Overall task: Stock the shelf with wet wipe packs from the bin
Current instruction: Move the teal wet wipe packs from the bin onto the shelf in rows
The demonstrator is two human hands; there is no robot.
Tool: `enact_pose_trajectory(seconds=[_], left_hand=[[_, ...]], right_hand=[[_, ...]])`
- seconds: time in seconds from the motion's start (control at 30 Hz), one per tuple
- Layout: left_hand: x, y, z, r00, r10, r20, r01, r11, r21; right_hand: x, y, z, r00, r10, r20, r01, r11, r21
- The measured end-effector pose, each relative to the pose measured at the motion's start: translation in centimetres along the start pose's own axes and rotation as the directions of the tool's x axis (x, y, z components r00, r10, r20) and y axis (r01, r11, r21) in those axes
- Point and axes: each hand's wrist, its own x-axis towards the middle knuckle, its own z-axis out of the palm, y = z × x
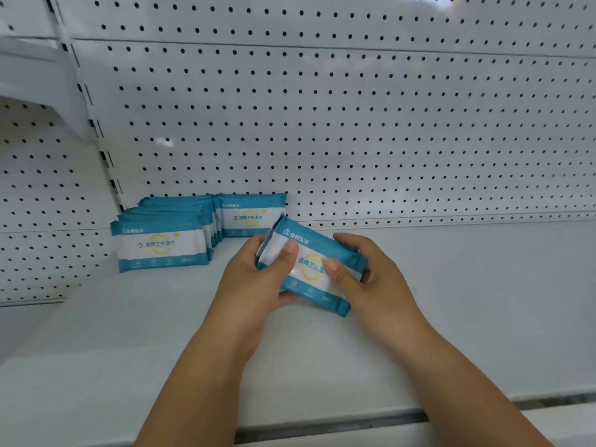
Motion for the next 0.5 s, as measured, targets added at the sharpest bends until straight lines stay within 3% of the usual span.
enact_pose_trajectory(seconds=[0.1, 0.2, 0.3, 0.33, 0.4, 0.43, 0.5], left_hand=[[0.1, 0.6, -1.0, 0.998, 0.034, -0.047, -0.026, 0.986, 0.166], [0.1, 1.0, -2.7, 0.982, 0.109, -0.153, -0.059, 0.953, 0.298], [0.1, 0.8, -4.7, 0.938, 0.219, -0.268, -0.058, 0.862, 0.503], [0.2, 0.6, -5.4, 0.918, 0.247, -0.31, -0.009, 0.795, 0.607], [0.5, 0.1, -6.7, 0.888, 0.284, -0.363, 0.163, 0.543, 0.824], [0.6, -0.1, -7.2, 0.886, 0.273, -0.375, 0.241, 0.42, 0.875], [0.6, -0.4, -7.8, 0.898, 0.181, -0.401, 0.334, 0.311, 0.89]], right_hand=[[0.4, -0.3, 0.4, 0.999, 0.014, -0.038, -0.014, 1.0, 0.015], [1.0, -0.3, 1.0, 0.996, -0.031, -0.081, 0.022, 0.994, -0.111], [1.6, -1.0, 1.7, 0.998, -0.045, -0.051, 0.035, 0.984, -0.174], [1.9, -1.3, 2.0, 0.997, -0.063, -0.033, 0.055, 0.977, -0.208], [3.1, -1.9, 2.6, 0.993, -0.115, 0.008, 0.113, 0.957, -0.267], [3.9, -2.1, 3.1, 0.991, -0.131, 0.027, 0.134, 0.95, -0.284], [5.5, -2.3, 4.3, 0.988, -0.145, 0.051, 0.154, 0.942, -0.299]])
